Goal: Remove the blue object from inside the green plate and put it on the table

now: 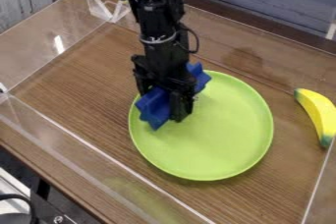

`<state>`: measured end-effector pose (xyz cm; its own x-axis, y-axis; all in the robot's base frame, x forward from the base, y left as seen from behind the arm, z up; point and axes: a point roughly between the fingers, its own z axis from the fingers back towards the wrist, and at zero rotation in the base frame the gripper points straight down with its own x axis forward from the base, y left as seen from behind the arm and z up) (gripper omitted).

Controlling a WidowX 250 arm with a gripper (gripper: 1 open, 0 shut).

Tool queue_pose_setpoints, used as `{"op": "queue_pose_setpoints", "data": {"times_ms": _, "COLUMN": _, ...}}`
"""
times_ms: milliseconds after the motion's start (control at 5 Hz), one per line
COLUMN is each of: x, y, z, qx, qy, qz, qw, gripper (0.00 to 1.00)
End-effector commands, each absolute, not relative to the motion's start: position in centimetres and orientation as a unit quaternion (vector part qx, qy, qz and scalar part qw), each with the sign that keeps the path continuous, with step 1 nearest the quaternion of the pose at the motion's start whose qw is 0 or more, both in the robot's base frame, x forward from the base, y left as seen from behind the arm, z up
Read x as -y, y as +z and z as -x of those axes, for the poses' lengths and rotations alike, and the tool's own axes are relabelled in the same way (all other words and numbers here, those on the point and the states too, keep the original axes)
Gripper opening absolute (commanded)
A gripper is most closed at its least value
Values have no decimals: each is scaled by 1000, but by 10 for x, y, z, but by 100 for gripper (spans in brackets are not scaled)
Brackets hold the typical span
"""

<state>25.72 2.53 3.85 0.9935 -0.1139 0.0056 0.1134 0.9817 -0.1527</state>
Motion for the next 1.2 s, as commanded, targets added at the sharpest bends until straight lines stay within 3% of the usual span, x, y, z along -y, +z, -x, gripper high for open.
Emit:
{"op": "queue_pose_setpoints", "data": {"times_ms": 0, "x": -30, "y": 60, "z": -269, "qx": 38, "qy": -52, "qz": 68, "qw": 996, "gripper": 0}}
{"op": "queue_pose_setpoints", "data": {"times_ms": 600, "x": -33, "y": 66, "z": -270, "qx": 42, "qy": -44, "qz": 71, "qw": 996, "gripper": 0}}
{"op": "queue_pose_setpoints", "data": {"times_ms": 1000, "x": -53, "y": 91, "z": -278, "qx": 68, "qy": -20, "qz": 64, "qw": 995, "gripper": 0}}
